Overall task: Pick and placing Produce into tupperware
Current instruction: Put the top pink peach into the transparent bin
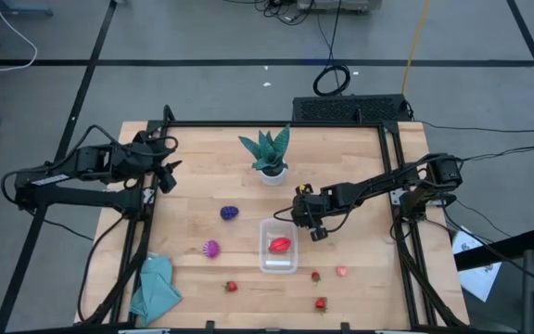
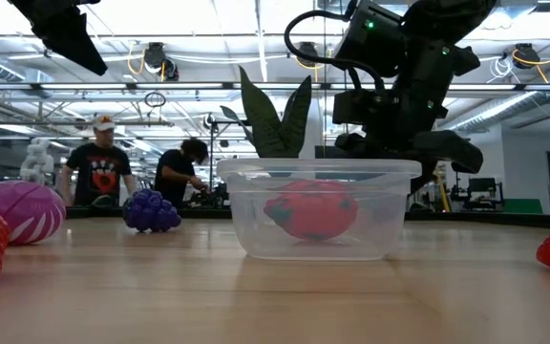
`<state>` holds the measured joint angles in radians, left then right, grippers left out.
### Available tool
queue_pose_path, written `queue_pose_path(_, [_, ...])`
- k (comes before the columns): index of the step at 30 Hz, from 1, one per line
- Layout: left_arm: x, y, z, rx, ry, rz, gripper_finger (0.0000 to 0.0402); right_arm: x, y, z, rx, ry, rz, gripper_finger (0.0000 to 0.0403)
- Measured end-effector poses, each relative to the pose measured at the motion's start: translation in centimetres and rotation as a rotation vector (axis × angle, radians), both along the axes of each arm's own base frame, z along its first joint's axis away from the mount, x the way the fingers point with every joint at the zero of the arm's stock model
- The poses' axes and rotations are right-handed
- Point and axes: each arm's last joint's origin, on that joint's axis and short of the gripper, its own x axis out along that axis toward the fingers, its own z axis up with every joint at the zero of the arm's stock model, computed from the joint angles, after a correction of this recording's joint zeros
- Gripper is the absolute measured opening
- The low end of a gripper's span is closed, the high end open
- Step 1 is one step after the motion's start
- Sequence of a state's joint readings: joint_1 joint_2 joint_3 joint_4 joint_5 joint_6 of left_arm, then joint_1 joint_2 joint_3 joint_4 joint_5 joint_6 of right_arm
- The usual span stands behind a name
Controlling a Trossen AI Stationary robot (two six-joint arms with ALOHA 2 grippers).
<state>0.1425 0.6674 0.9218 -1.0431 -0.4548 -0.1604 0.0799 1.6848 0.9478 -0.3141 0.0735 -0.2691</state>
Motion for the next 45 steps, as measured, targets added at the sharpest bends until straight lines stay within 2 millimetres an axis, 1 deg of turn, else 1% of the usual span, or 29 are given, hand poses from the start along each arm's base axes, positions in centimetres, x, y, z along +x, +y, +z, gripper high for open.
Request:
queue_pose_path(6, [0.0, 0.0, 0.0, 0.000, 0.000, 0.000, 0.0186, 0.0, 0.0, 0.0, 0.007, 0.000, -0.015, 0.0095])
queue_pose_path(18, [0.0, 0.0, 0.0, 0.000, 0.000, 0.000, 0.0186, -0.2, 0.0, -0.1, 0.004, 0.019, -0.028, 0.0094])
queue_pose_path(21, [0.0, 0.0, 0.0, 0.000, 0.000, 0.000, 0.0186, -0.3, -0.1, -0.1, 0.006, 0.028, -0.048, 0.0094])
queue_pose_path(25, [0.0, 0.0, 0.0, 0.000, 0.001, 0.000, 0.0186, -0.4, -0.3, -0.2, -0.040, 0.042, -0.076, 0.0094])
queue_pose_path(35, [0.0, 0.0, 0.0, 0.000, 0.001, 0.000, 0.0186, -0.6, -0.5, -0.2, -0.034, 0.056, -0.107, 0.0094])
queue_pose_path(41, [0.0, 0.0, 0.0, 0.002, 0.002, -0.002, 0.0186, -1.1, -1.0, 0.4, -0.038, 0.066, -0.145, 0.0093])
queue_pose_path(45, [0.0, 0.0, 0.0, 0.003, 0.003, -0.003, 0.0186, -1.5, -1.2, 1.6, -0.092, 0.038, -0.171, 0.0093])
